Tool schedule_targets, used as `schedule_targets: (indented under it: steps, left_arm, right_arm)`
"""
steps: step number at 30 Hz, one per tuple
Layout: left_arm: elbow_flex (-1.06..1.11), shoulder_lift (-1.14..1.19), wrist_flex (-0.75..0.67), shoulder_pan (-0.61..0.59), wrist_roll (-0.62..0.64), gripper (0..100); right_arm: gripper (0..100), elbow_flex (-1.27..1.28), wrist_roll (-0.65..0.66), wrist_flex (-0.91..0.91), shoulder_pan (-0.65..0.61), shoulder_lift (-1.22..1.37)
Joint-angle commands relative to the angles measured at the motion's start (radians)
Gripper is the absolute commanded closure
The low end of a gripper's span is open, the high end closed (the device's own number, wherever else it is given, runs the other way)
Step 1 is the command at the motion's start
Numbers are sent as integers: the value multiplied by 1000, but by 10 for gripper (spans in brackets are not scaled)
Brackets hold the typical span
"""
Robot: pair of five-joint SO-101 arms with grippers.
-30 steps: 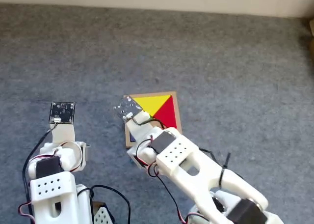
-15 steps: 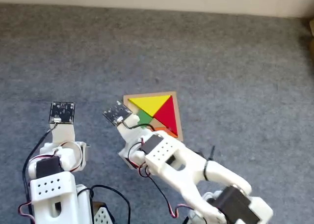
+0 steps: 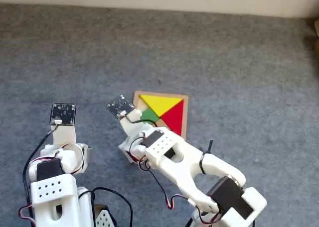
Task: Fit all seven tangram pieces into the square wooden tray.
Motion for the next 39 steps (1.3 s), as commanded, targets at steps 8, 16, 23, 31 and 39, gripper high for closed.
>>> schedule_targets:
  steps: [8, 16, 23, 31, 39]
  left_arm:
    - [-4, -10, -12, -8, -2, 779]
    - [-4, -10, -12, -8, -2, 779]
    - [-4, -10, -14, -8, -2, 779]
    - [-4, -10, -12, -8, -2, 779]
    - [-4, -10, -12, -10, -2, 779]
  right_arm:
    - [950, -30, 28, 226, 70, -56]
    - [950, -38, 28, 380, 70, -64]
    - [950, -28, 28, 392, 71, -180]
    - [950, -35, 149, 535, 71, -334]
    - [947, -35, 210, 659, 71, -410]
